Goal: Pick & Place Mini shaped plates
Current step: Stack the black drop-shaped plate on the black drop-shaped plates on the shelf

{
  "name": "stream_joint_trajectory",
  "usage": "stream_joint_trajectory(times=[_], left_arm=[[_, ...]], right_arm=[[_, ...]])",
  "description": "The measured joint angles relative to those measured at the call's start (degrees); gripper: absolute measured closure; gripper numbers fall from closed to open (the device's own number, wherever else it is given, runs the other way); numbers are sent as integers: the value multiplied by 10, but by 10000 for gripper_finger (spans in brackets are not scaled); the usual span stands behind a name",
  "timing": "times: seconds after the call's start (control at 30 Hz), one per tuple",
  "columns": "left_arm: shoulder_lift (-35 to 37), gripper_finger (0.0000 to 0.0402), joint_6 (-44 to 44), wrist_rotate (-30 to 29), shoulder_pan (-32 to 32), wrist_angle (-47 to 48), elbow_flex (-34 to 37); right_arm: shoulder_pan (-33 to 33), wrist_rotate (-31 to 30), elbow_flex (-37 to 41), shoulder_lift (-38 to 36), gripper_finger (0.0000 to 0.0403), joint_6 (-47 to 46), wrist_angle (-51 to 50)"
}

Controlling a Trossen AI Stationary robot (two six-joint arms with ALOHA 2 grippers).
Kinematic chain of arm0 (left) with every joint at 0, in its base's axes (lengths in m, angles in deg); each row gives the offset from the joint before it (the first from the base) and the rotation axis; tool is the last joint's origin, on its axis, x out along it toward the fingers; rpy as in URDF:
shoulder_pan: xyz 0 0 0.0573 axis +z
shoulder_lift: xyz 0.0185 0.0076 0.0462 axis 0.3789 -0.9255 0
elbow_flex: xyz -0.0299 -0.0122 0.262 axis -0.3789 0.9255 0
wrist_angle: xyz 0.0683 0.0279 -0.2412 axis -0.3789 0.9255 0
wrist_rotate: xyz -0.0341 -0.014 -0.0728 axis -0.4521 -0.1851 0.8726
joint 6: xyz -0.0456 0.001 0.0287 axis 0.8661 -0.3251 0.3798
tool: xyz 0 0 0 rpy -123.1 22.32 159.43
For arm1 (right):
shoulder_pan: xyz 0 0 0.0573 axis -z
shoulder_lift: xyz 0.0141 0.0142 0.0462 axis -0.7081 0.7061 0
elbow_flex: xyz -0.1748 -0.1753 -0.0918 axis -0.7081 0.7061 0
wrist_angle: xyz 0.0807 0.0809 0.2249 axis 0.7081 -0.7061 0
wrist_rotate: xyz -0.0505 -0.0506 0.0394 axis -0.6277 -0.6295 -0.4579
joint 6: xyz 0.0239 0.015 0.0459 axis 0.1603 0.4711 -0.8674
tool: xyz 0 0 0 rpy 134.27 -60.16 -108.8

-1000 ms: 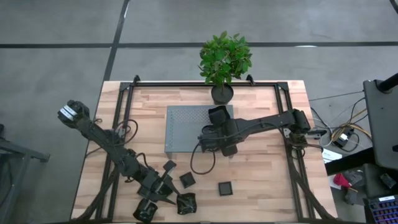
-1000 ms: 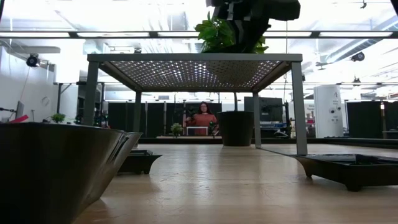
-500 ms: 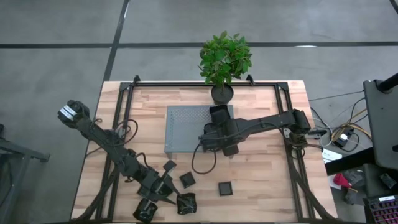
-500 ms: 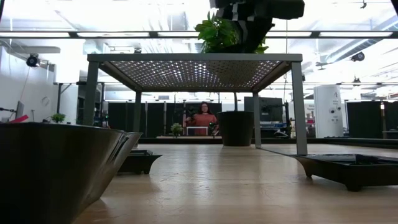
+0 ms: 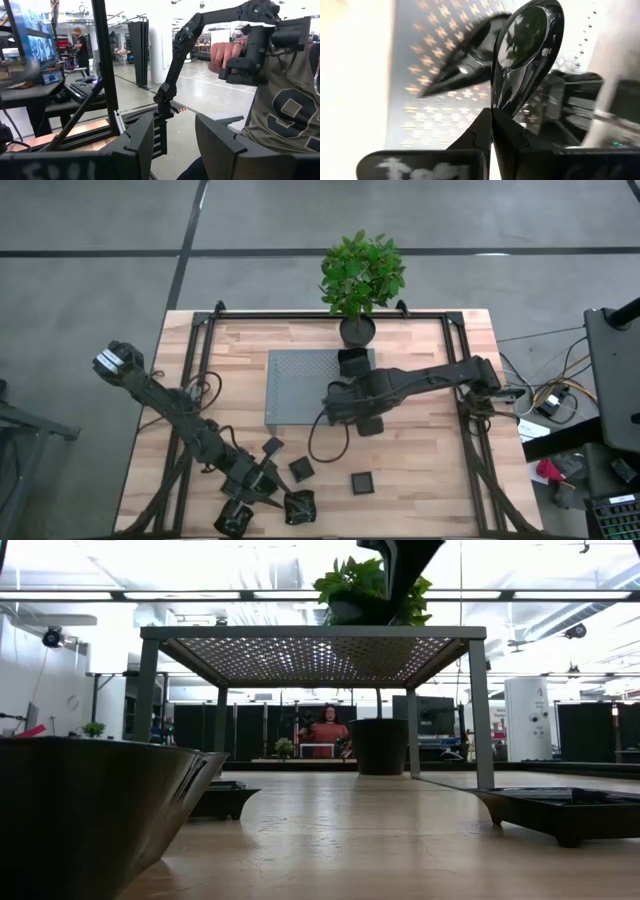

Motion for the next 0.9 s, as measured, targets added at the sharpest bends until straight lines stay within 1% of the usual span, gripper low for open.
stream_joint_trajectory(times=[0.1, 0.4, 0.53, 0.7, 0.9], left_arm=[[0, 261, 0, 0, 0, 0, 0], [0, 261, 0, -5, 1, 0, 0], [0, 261, 0, -6, 1, 0, 0], [0, 261, 0, -6, 1, 0, 0], [0, 261, 4, -6, 1, 0, 0]], right_arm=[[0, 35, -14, -1, 395, -41, -1], [9, 101, -31, -1, 395, -196, 5], [14, 104, -31, 0, 395, -235, 26], [20, 124, -30, 0, 394, -268, 49], [30, 125, -27, 0, 394, -296, 50]])
